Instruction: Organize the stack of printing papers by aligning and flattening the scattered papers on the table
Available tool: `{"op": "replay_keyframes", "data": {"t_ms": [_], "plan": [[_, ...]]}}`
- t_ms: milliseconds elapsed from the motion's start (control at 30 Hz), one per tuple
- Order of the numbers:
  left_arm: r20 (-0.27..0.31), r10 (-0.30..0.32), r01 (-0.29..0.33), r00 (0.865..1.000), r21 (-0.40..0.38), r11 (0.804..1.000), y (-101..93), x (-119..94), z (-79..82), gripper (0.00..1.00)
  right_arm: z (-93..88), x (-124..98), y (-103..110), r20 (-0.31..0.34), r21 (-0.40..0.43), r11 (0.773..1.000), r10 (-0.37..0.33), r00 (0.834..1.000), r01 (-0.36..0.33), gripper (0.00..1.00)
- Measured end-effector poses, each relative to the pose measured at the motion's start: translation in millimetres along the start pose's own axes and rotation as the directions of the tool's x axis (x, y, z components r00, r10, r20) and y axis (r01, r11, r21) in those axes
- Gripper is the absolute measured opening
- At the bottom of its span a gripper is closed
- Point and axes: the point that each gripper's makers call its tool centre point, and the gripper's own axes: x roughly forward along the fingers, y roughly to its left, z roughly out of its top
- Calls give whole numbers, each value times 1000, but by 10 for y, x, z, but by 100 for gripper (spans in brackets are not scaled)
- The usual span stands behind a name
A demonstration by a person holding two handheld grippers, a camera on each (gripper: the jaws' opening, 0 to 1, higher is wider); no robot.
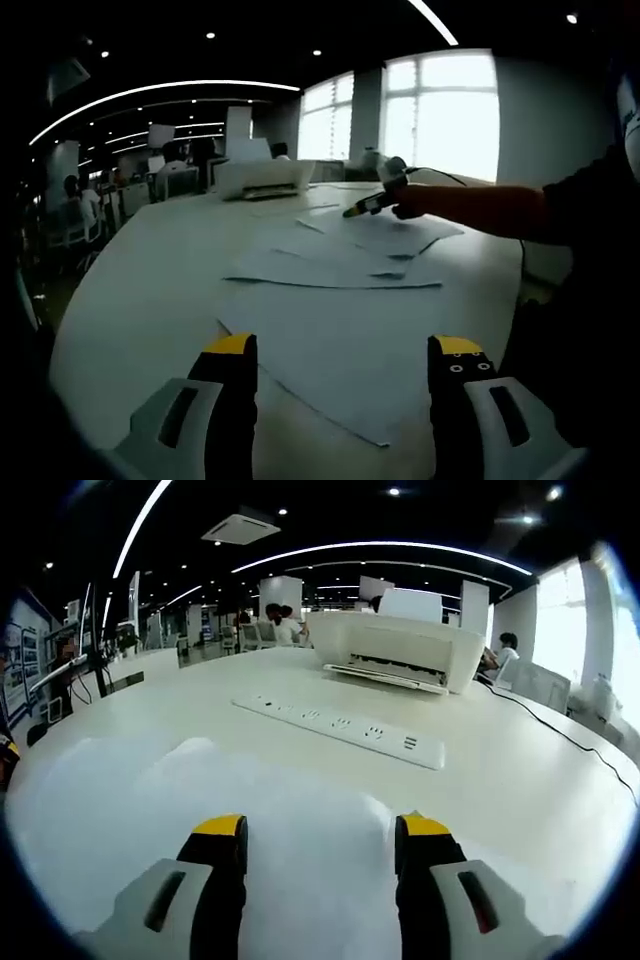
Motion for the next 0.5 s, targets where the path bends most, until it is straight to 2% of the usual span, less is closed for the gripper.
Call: {"op": "replay_keyframes", "data": {"t_ms": [200, 400, 500], "plan": [[-1, -5, 5, 1000, 9, 1000, -19, 5, 22, 72, -25, 11, -22, -5, 7, 1000, -1, 1000, 1, 55], [-14, -7, 7, 1000, 6, 1000, -55, 19, -30, 72, -45, 21, -23, 10, 36, 999, 3, 1000, -4, 54], [-10, -9, 9, 1000, 5, 1000, -71, 17, -20, 72, -24, 82, -58, 18, 31, 999, 13, 1000, -13, 51]]}}
